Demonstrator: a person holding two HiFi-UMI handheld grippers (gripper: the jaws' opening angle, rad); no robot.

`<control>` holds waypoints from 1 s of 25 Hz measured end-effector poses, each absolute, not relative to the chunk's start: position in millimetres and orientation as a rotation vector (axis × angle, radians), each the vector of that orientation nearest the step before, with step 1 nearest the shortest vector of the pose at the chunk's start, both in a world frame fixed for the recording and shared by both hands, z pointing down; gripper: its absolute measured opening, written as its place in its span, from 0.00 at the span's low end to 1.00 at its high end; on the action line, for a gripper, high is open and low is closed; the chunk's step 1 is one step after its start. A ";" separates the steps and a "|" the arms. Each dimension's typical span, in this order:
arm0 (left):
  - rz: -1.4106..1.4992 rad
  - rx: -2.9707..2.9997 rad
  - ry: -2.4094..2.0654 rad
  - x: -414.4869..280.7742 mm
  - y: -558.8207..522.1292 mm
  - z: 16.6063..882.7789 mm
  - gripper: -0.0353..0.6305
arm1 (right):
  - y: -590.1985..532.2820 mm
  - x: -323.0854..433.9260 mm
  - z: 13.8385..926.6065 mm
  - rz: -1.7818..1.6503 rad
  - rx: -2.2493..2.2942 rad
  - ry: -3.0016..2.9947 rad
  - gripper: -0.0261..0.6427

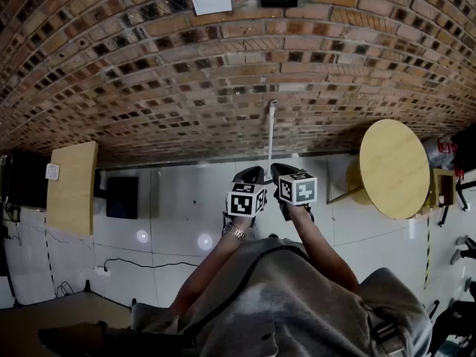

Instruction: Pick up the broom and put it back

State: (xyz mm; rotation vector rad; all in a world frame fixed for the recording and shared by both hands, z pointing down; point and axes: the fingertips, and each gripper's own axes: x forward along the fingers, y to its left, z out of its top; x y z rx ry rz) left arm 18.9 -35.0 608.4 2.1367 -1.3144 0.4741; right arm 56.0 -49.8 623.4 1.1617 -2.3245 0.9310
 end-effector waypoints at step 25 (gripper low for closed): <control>0.457 1.948 -1.437 -100.8 -128.5 613.2 0.00 | -353.6 45.4 805.8 0.744 1.266 -1.943 0.26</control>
